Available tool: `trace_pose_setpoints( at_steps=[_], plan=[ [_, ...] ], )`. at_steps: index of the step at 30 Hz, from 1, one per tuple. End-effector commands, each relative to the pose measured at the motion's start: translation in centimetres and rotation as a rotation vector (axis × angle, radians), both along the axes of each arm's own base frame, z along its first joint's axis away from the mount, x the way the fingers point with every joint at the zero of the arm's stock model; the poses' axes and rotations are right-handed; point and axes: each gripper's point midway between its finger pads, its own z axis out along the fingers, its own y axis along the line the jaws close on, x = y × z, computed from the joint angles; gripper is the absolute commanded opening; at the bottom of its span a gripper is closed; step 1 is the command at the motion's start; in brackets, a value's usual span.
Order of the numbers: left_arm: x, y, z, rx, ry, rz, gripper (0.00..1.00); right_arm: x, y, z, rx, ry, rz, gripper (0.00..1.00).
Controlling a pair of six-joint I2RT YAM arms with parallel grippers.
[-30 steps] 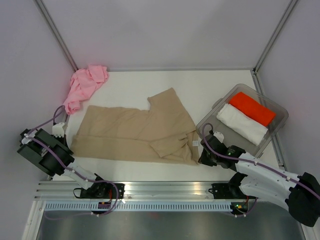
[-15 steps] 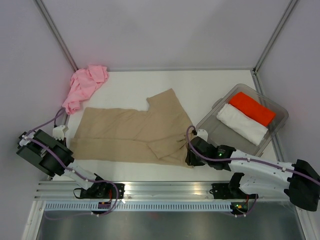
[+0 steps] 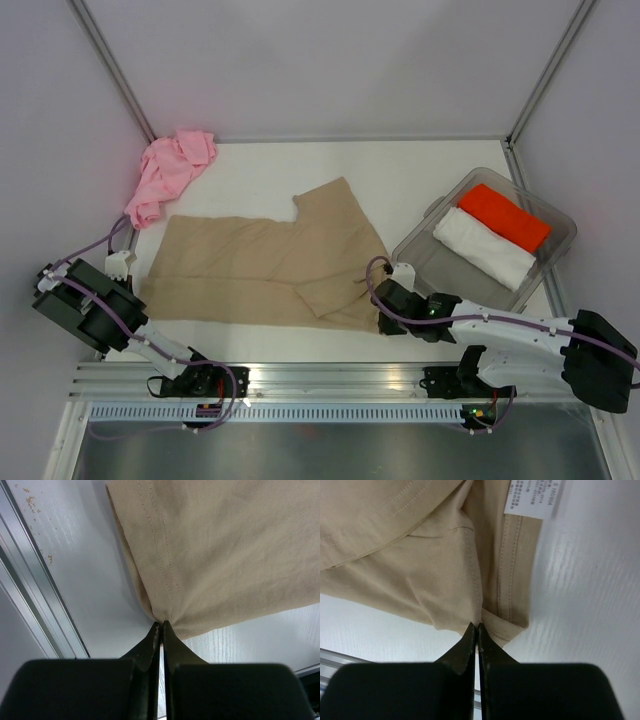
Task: Roll the t-shirts
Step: Fold the tshirt
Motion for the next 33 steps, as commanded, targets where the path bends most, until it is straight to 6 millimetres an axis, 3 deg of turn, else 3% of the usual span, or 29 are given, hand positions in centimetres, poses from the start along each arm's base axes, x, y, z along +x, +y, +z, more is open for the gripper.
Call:
trace_pose_setpoints(
  at_steps=[1, 4, 8, 14, 15, 17, 20, 25, 30, 33],
  plan=[
    [-0.1, 2.2, 0.6, 0.035, -0.034, 0.020, 0.02, 0.0, -1.2, -0.1, 0.018, -0.022, -0.074, 0.00],
    [0.1, 3.2, 1.0, 0.057, -0.035, 0.030, 0.02, -0.6, -3.4, 0.1, -0.022, -0.018, -0.135, 0.00],
    [0.5, 4.0, 1.6, 0.078, -0.047, 0.037, 0.02, -1.5, -4.8, 1.2, -0.027, -0.001, -0.154, 0.00],
    [0.6, 3.4, 2.3, 0.082, -0.076, 0.008, 0.02, -1.8, -1.8, 2.1, 0.030, 0.023, 0.000, 0.00],
    [0.5, 3.0, 2.1, 0.074, -0.077, 0.004, 0.02, -1.8, -1.4, 1.5, 0.013, 0.042, 0.017, 0.05],
    [0.4, 2.7, 2.0, 0.068, -0.079, -0.003, 0.02, -1.9, -1.0, 0.8, -0.002, 0.064, 0.033, 0.26],
    [0.3, 2.3, 1.7, 0.056, -0.073, -0.007, 0.02, -1.9, -1.3, 0.1, -0.021, 0.075, 0.007, 0.37],
    [0.5, 2.4, 1.9, 0.052, -0.081, -0.008, 0.02, -2.4, -0.8, 0.7, 0.087, 0.062, -0.005, 0.37],
    [0.7, 2.8, 2.2, 0.059, -0.085, -0.006, 0.02, -3.3, -1.5, -0.4, 0.076, 0.112, -0.038, 0.37],
    [0.6, 2.9, 2.3, 0.066, -0.081, -0.006, 0.02, -2.7, -1.5, 1.0, 0.112, 0.084, -0.098, 0.37]
  ],
)
